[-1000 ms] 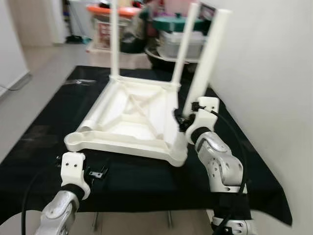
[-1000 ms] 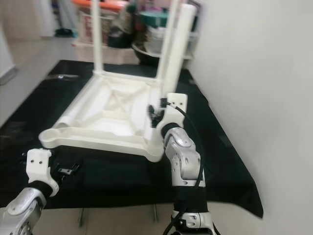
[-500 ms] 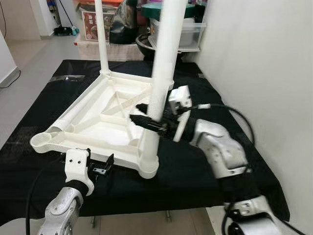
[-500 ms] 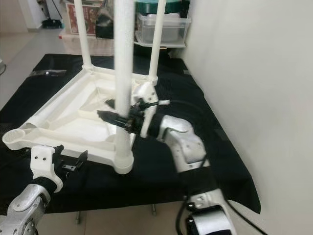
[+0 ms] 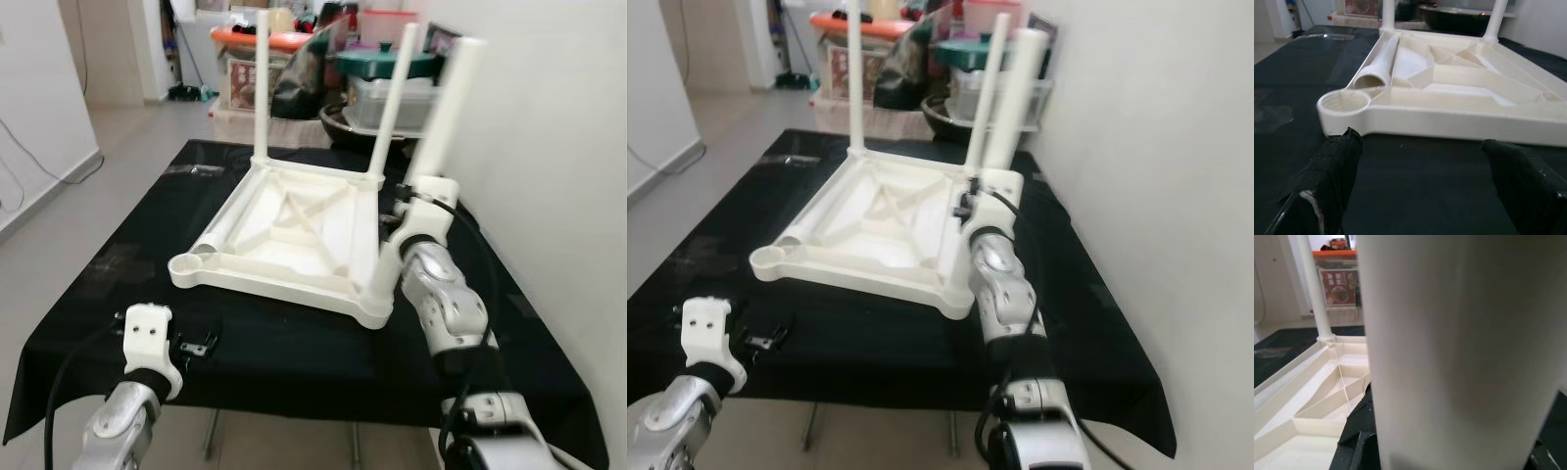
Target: Building children table
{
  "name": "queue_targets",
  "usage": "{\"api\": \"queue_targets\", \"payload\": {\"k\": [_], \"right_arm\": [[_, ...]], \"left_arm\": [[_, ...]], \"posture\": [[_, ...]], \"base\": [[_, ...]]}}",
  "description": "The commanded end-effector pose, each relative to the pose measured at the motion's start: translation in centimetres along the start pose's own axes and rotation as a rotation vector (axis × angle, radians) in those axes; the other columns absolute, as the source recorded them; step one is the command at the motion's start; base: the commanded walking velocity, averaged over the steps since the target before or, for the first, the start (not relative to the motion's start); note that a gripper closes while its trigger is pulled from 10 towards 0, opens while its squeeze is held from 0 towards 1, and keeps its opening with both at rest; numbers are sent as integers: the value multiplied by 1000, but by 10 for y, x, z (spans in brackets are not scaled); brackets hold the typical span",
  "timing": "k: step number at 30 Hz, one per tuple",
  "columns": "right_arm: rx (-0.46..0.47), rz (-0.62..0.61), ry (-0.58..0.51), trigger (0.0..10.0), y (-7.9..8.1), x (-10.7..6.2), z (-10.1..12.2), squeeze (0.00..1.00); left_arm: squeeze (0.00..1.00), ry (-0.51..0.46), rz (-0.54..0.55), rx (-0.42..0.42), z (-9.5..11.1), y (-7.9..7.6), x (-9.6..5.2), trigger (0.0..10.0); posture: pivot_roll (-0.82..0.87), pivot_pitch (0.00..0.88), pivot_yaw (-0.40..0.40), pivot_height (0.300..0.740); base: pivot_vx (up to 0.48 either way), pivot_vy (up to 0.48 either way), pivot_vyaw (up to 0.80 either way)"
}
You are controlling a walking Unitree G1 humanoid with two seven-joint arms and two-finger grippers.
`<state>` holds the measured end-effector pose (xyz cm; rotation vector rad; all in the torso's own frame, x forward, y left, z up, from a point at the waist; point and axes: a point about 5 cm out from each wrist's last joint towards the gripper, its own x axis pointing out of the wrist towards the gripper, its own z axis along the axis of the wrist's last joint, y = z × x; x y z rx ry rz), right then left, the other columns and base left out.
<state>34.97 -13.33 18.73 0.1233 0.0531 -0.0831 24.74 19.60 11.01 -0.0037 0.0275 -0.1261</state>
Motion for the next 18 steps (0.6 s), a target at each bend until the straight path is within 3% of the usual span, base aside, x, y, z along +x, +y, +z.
{"api": "queue_targets", "payload": {"k": [1,2,3,4,5,6,7,8,10,11,13,14,15,17,18], "right_arm": [[-25,-10,191,10000,-7,-8,-38,0],[37,252,106,10000,26,-19,-22,1000],[37,252,106,10000,26,-19,-22,1000],[69,362,79,10000,36,-19,-14,1000],[69,362,79,10000,36,-19,-14,1000],[85,454,57,10000,44,-16,-5,1000],[93,606,36,10000,49,-12,7,0],[98,702,24,10000,50,-10,16,0],[99,752,18,10000,51,-11,21,0],[57,880,-34,10000,46,-11,31,0],[57,880,-34,10000,46,-11,31,0],[24,963,-56,10000,41,-10,35,0],[24,963,-56,10000,41,-10,35,0],[-73,1102,-68,10000,38,-9,34,0],[-86,1139,-42,7765,43,-9,25,0]], "left_arm": [[0,2,-22,-8,0,-4,3,10000],[0,4,-29,-10,0,-6,4,10000],[0,4,-29,-10,0,-6,4,10000],[0,3,-31,-11,0,-6,5,10000],[0,3,-31,-11,0,-6,5,10000],[0,2,-31,-11,0,-6,6,10000],[0,-1,-31,-11,1,-6,7,10000],[0,-4,-31,-11,2,-5,8,10000],[0,-5,-31,-11,2,-5,8,10000],[0,-8,-31,-11,2,-5,9,10000],[0,-8,-31,-11,2,-5,9,10000],[0,-10,-31,-11,2,-5,10,10000],[0,-10,-31,-11,2,-5,10,10000],[0,-15,-33,-13,2,-7,11,10000],[0,-17,-32,-16,3,-8,10,10000]], "posture": [[73,0,-80,740],[72,0,-78,740],[72,0,-78,740],[73,0,-78,740],[73,0,-78,740],[74,0,-80,740],[75,0,-81,740],[75,0,-81,740],[75,0,-81,740],[80,0,-86,740],[80,0,-86,740],[82,0,-92,740],[82,0,-92,740],[90,0,-101,740],[88,0,-102,740]], "base": [[0,0,0],[0,0,0],[0,0,0],[0,0,0],[0,0,0],[0,0,0],[0,0,0],[0,0,0],[0,0,0],[0,0,0],[0,0,0],[0,0,0],[0,0,0],[0,0,0],[0,0,0]]}}
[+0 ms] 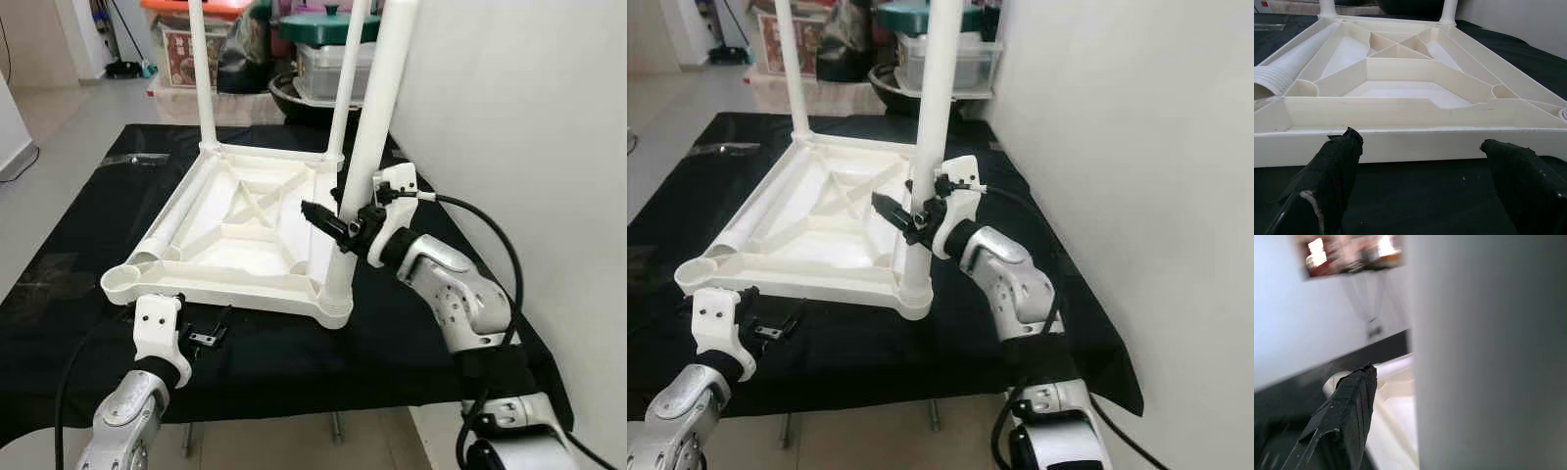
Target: Building children table
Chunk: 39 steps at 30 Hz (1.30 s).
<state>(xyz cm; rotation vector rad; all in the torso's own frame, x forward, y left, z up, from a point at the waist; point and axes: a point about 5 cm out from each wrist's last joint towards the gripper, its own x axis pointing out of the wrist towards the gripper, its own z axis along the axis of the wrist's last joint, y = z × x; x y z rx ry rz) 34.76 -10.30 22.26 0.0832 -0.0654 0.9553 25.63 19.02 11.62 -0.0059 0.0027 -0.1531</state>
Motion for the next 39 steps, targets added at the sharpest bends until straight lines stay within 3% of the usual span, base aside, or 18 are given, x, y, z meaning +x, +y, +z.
{"api": "queue_targets", "payload": {"k": [1,2,3,4,5,6,9,18,19,20,21,22,26,27,30,31,33,39], "right_arm": [[-21,98,21,7765,7,6,-6,0],[-21,98,21,7765,7,6,-6,0],[-9,92,24,3765,9,10,-10,0],[-2,92,26,3765,10,12,-12,0],[3,7,39,0,6,16,-19,0],[3,7,39,0,6,16,-19,0],[40,-640,235,0,-31,3,-56,0],[93,-1363,190,0,-39,-65,-70,0],[93,-1363,190,0,-39,-65,-70,0],[94,-1312,170,6706,-28,-57,-67,0],[94,-1312,170,6706,-28,-57,-67,0],[107,-1263,135,10000,-19,-49,-63,0],[147,-1117,46,10000,-10,-28,-51,0],[142,-1046,-16,10000,-13,-23,-37,1000],[115,-965,-50,10000,-18,-19,-23,1000],[95,-822,-94,10000,-24,-14,-5,184],[90,-719,-123,10000,-31,-13,10,0],[59,-405,-146,10000,-35,-12,34,0]], "left_arm": [[0,7,-5,-16,-4,-4,0,10000],[0,7,-5,-16,-4,-4,0,10000],[0,8,-5,-17,-4,-4,0,10000],[0,8,-5,-17,-4,-4,-1,10000],[0,10,-5,-17,-4,-4,-1,10000],[0,10,-5,-17,-4,-4,-1,10000],[0,18,-13,-12,-5,-4,-1,10000],[0,23,-11,-12,-4,-2,-6,10000],[0,23,-11,-12,-4,-2,-6,10000],[0,26,-10,-15,-5,-2,-7,10000],[0,26,-10,-15,-5,-2,-7,10000],[0,32,-11,-16,-7,-3,-7,10000],[0,35,-20,-19,-9,-6,-5,10000],[0,31,-25,-21,-8,-7,-2,10000],[0,27,-28,-22,-7,-8,0,10000],[0,25,-30,-24,-7,-9,1,10000],[0,25,-30,-24,-7,-9,1,10000],[0,29,-30,-19,-7,-8,-1,10000]], "posture": [[88,0,-102,740],[88,0,-102,740],[91,0,-103,740],[91,0,-103,740],[89,0,-95,740],[89,0,-95,740],[87,0,-88,740],[83,0,-89,740],[83,0,-89,740],[76,0,-86,740],[76,0,-86,740],[64,0,-81,740],[53,0,-83,740],[53,0,-83,740],[55,0,-82,740],[56,0,-84,740],[58,0,-84,740],[62,0,-88,740]], "base": [[0,0,0],[0,0,0],[0,0,0],[0,0,0],[0,0,0],[0,0,0],[0,0,0],[0,0,0],[0,0,0],[0,0,0],[0,0,0],[0,0,0],[0,0,0],[0,0,0],[0,0,0],[0,0,0],[0,0,0],[0,0,0]]}}
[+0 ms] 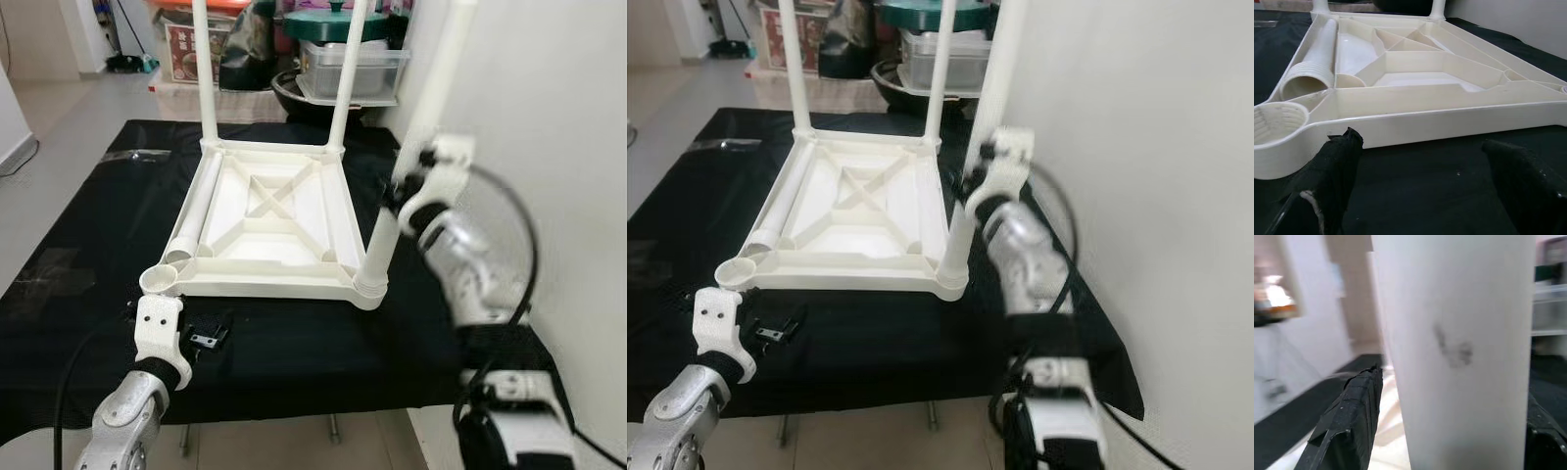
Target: Building children table
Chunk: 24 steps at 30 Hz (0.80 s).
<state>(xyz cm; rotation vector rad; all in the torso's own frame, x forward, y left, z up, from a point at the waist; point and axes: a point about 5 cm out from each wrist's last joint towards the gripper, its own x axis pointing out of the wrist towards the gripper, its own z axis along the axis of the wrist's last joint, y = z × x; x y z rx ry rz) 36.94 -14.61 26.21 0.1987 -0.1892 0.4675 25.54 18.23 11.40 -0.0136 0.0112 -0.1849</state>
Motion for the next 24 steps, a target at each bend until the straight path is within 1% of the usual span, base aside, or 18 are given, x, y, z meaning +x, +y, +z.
{"api": "queue_targets", "payload": {"k": [1,2,5,6,7,10,11,12,13,15,16,17,18,19,20,21,22,24], "right_arm": [[16,226,56,10000,14,1,-11,0],[-20,379,81,10000,23,-2,-16,0],[-44,477,102,10000,28,-4,-21,0],[-53,577,140,10000,34,-8,-29,0],[-72,667,189,8039,43,-11,-40,0],[-81,722,221,8588,49,-13,-48,0],[-83,752,240,6627,53,-13,-55,0],[-83,752,240,6627,53,-13,-55,0],[-78,730,243,2549,56,-10,-60,0],[-70,708,239,2314,56,-7,-63,0],[-69,627,250,0,53,-3,-68,0],[-76,521,262,0,48,1,-73,0],[-76,521,262,0,48,1,-73,0],[-90,385,291,0,39,5,-79,0],[-104,119,334,0,19,8,-86,0],[-104,119,334,0,19,8,-86,0],[-99,-176,370,0,-4,2,-92,0],[-99,-176,370,0,-4,2,-92,0]], "left_arm": [[0,22,3,-9,-5,0,-2,10000],[0,21,2,-10,-5,0,-1,10000],[0,21,2,-11,-5,-1,-1,10000],[0,20,0,-11,-5,-2,-1,10000],[0,20,-4,-12,-5,-3,-1,10000],[0,20,-6,-11,-4,-3,-1,10000],[0,21,-9,-9,-4,-3,-1,10000],[0,21,-9,-9,-4,-3,-1,10000],[0,20,-8,-4,-3,-1,-2,10000],[0,20,-8,0,-2,0,-2,10000],[0,21,-8,4,-2,1,-2,10000],[0,23,-8,7,-2,2,-3,10000],[0,23,-8,7,-2,2,-3,10000],[0,24,-9,8,-3,2,-3,10000],[0,25,-10,8,-3,2,-3,10000],[0,25,-10,8,-3,2,-3,10000],[0,25,-11,6,-3,1,-3,10000],[0,25,-11,6,-3,1,-3,10000]], "posture": [[68,0,-93,740],[73,0,-96,740],[73,0,-96,740],[79,0,-96,740],[89,0,-97,740],[90,0,-97,740],[94,0,-96,740],[94,0,-96,740],[103,0,-95,740],[103,0,-95,740],[95,0,-89,740],[93,0,-89,740],[93,0,-89,740],[92,0,-90,740],[85,0,-88,740],[85,0,-88,740],[84,0,-88,740],[84,0,-88,740]], "base": [[0,0,0],[0,0,0],[0,0,0],[0,0,0],[0,0,0],[0,0,0],[0,0,0],[0,0,0],[0,0,0],[0,0,0],[0,0,0],[0,0,0],[0,0,0],[0,0,0],[0,0,0],[0,0,0],[0,0,0],[0,0,0]]}}
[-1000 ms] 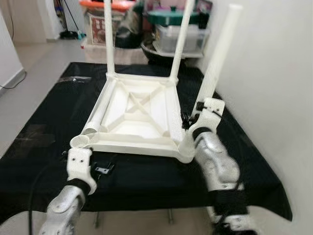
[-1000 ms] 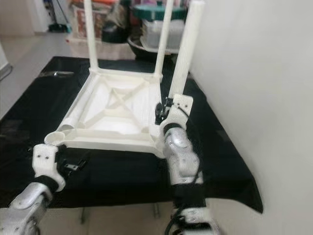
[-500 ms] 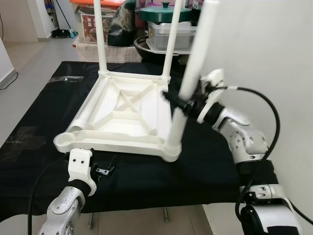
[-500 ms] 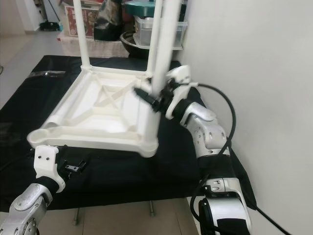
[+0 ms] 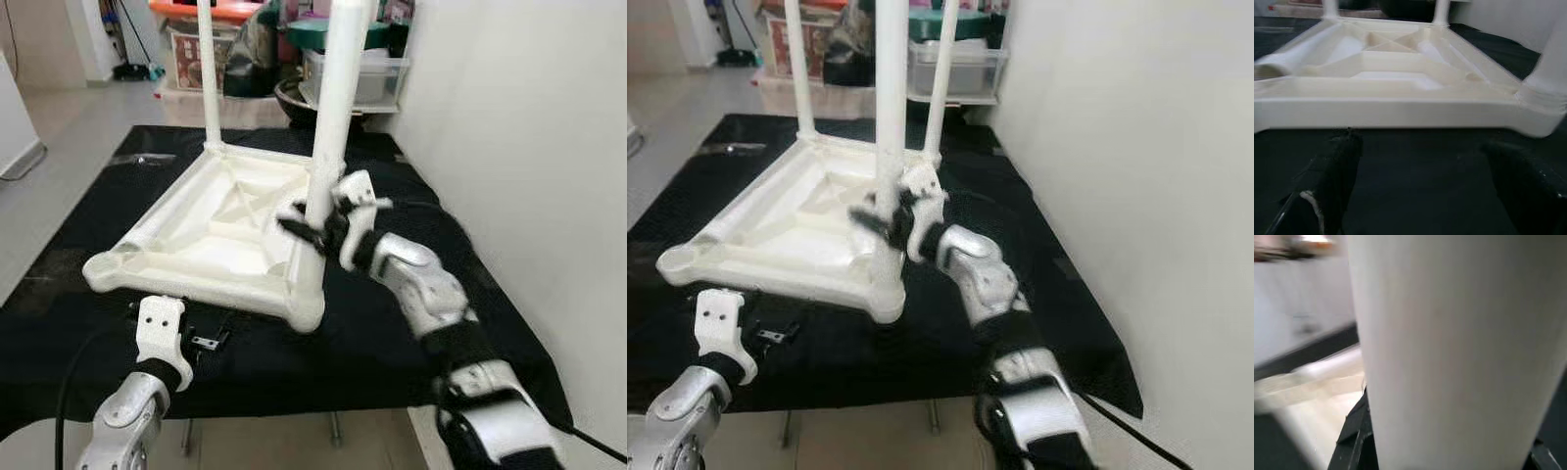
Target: Building children table
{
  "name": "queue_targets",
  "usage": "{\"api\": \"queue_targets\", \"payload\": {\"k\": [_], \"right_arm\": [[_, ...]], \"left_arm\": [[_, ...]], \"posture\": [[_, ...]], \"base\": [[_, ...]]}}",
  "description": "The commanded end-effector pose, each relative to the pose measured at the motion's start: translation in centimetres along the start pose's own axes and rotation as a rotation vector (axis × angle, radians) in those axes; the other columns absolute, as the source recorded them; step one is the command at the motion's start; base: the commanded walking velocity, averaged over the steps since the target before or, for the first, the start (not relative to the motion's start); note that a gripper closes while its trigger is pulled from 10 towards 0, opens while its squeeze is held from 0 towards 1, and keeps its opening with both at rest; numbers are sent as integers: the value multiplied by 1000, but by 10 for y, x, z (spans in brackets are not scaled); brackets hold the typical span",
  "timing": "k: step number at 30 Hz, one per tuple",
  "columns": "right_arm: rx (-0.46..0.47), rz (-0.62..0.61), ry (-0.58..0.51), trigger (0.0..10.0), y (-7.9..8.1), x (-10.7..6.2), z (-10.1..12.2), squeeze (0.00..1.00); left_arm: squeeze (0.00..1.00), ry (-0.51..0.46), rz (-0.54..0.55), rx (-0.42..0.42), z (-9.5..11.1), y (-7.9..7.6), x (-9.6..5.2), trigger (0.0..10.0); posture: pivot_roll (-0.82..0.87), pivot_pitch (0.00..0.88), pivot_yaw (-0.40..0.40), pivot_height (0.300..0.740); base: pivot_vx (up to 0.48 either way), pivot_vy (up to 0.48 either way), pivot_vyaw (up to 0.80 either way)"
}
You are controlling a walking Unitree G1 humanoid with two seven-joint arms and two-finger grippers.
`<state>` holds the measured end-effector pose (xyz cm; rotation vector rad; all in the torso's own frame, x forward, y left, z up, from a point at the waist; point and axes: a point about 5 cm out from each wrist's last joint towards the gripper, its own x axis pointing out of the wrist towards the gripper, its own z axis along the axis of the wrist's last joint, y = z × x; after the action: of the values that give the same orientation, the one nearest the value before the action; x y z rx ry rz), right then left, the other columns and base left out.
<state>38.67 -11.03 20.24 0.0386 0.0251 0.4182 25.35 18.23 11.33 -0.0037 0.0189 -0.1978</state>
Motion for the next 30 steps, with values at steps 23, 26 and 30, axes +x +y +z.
{"api": "queue_targets", "payload": {"k": [23,26,30], "right_arm": [[23,610,-114,10000,59,-34,17,0],[-3,728,-97,10000,62,-38,12,0],[-37,835,-44,6549,78,-37,-2,0]], "left_arm": [[0,13,-23,-11,-1,-4,7,10000],[0,8,-21,-15,0,-5,7,10000],[0,7,-16,-11,0,-4,4,10000]], "posture": [[79,0,-80,740],[88,0,-83,740],[100,0,-86,740]], "base": [[0,0,0],[0,0,0],[0,0,0]]}}
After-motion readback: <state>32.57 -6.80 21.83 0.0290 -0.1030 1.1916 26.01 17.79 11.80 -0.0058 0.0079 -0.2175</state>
